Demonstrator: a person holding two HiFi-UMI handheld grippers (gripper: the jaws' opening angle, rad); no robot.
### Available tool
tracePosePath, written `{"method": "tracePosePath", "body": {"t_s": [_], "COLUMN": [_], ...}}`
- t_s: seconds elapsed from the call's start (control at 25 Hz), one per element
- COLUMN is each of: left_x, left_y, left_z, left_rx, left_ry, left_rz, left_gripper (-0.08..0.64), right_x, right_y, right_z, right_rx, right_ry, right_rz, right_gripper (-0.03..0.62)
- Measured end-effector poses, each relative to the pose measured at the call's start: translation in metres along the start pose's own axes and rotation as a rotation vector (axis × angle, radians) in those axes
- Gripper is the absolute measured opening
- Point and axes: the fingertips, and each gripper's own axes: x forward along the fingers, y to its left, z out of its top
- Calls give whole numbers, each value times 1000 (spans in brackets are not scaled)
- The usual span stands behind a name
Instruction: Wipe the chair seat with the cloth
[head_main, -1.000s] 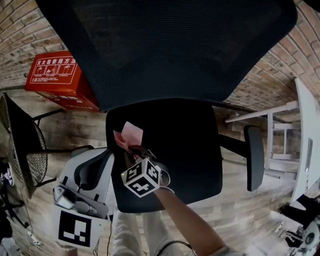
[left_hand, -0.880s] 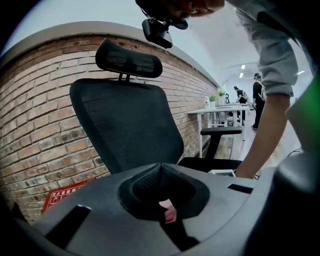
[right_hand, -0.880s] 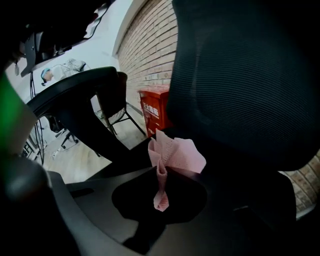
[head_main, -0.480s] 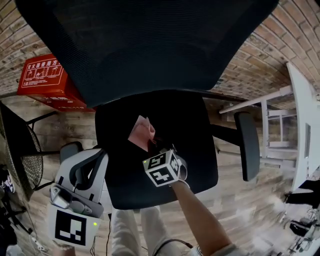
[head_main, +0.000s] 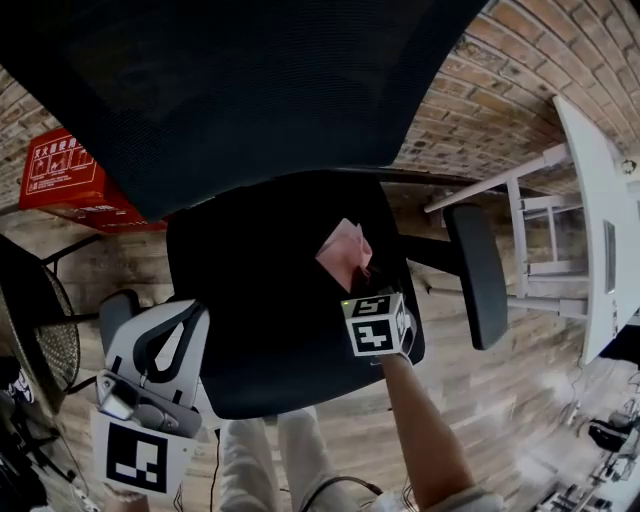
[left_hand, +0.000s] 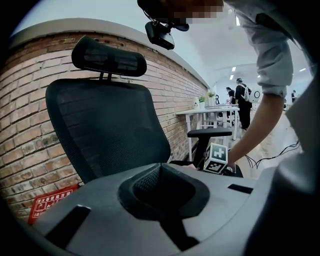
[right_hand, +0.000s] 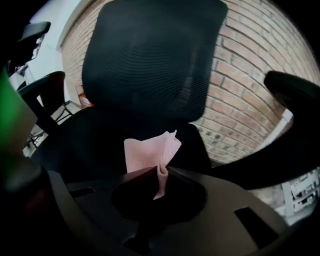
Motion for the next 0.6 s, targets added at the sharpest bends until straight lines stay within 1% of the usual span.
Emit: {"method": "tracePosePath", "body": {"t_s": [0.2,0.28,0.4,0.6], "left_x": [8,9,10,6], "left_y": [-7,-9,-10,-6], "left_z": [7,9,9,7], "left_rx": [20,16,15,15], "left_ry": [-6,-11,-13,-18], "left_rz": [-22,-27,-37,-34], "left_gripper": [18,18,18,18], "right_x": [-12,-16,-19,-20], "right_y": [-48,-60,-66,-48], "right_z": [-20,-28,-34,-34], "right_rx": [80,104,146,238], "right_ry": [31,44,50,25], "right_rz": [-98,-121,-123,-78], "right_gripper": [54,54,54,54]}}
